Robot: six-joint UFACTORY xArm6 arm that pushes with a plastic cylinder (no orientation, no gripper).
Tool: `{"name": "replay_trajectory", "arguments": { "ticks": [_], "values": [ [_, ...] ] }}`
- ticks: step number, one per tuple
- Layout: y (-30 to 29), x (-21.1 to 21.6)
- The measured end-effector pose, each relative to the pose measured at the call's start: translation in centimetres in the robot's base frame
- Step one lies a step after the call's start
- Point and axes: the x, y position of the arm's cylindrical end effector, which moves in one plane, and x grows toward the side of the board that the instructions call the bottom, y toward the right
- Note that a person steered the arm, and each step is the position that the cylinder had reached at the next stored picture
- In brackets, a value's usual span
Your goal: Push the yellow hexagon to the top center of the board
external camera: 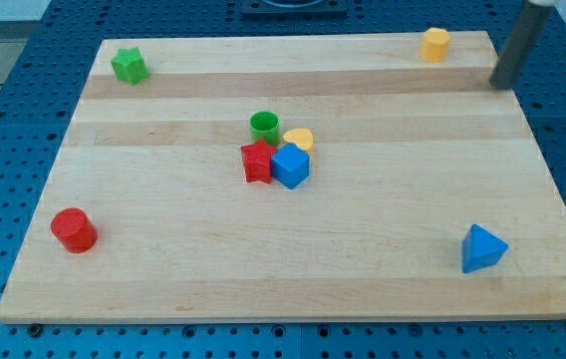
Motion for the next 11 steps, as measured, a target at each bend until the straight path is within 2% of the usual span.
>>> {"name": "replay_trajectory", "arguments": {
  "ticks": [1,2,3,4,5,7,8,9,10,11],
  "values": [
    [-3.3,-3.8],
    [-5.8,-3.8],
    [-6.0,-3.7],
    [-3.8,-4.6],
    [-8.3,-5.6],
    [-20.9,-5.3],
    [-17.5,-5.9],
    [-18.8,-7.4],
    [-26.2,-7.5],
    [-28.6,-6.2]
  ]
}}
